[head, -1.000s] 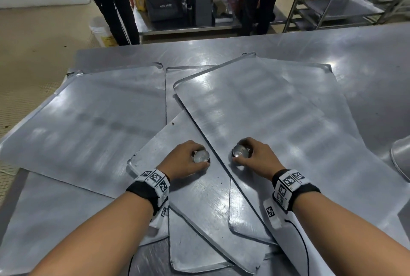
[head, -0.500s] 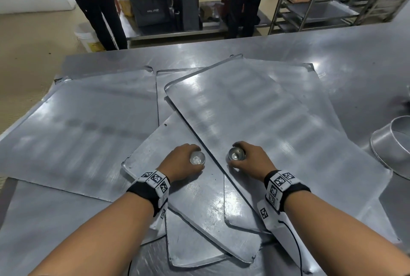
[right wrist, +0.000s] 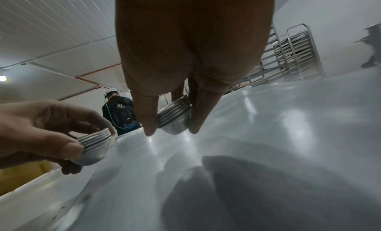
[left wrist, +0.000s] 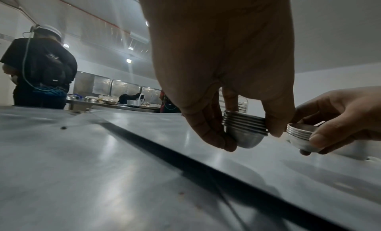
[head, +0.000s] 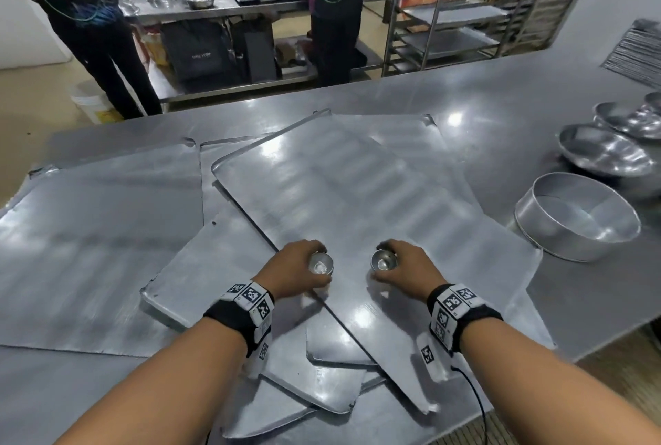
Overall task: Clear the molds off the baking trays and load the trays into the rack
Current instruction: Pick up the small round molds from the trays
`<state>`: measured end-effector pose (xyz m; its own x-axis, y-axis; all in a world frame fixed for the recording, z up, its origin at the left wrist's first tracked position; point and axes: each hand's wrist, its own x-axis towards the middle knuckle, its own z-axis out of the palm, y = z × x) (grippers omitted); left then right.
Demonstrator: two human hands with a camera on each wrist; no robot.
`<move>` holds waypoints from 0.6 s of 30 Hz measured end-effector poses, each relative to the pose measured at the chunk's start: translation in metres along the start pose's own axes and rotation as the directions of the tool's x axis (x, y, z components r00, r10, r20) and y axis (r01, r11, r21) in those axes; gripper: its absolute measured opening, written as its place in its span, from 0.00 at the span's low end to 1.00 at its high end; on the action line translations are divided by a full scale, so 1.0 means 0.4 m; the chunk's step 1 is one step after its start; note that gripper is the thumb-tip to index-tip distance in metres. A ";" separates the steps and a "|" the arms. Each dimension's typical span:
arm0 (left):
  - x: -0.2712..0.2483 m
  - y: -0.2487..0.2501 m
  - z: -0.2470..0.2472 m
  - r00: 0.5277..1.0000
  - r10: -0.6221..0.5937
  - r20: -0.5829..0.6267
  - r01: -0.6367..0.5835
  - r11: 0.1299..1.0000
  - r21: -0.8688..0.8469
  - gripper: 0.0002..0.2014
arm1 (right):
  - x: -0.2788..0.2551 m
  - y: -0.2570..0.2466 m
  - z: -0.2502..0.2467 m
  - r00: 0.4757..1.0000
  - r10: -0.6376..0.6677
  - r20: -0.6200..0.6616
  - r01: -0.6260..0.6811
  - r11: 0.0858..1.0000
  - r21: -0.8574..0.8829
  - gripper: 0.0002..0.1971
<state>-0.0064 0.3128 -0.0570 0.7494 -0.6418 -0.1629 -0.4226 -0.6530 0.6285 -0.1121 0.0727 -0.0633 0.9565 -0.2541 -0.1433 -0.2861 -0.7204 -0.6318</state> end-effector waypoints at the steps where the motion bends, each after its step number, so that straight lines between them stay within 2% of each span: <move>1: 0.005 0.030 0.017 1.000 0.014 0.011 -0.014 1.000 0.014 0.27 | -0.017 0.023 -0.019 1.000 0.000 -0.003 0.000 1.000 -0.004 0.27; 6: 0.024 0.200 0.133 0.998 0.053 0.043 -0.056 0.996 0.063 0.27 | -0.119 0.163 -0.129 1.000 0.019 -0.011 -0.019 1.000 -0.018 0.29; 18: 0.074 0.643 0.502 0.972 0.192 0.138 -0.204 0.975 0.085 0.22 | -0.381 0.545 -0.402 0.992 0.124 -0.038 -0.126 0.991 -0.041 0.29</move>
<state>-0.1953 0.0451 -0.0531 0.5771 -0.8041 -0.1428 -0.6083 -0.5398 0.5818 -0.3293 -0.1494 -0.0567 0.9107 -0.3660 -0.1915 -0.4061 -0.7085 -0.5771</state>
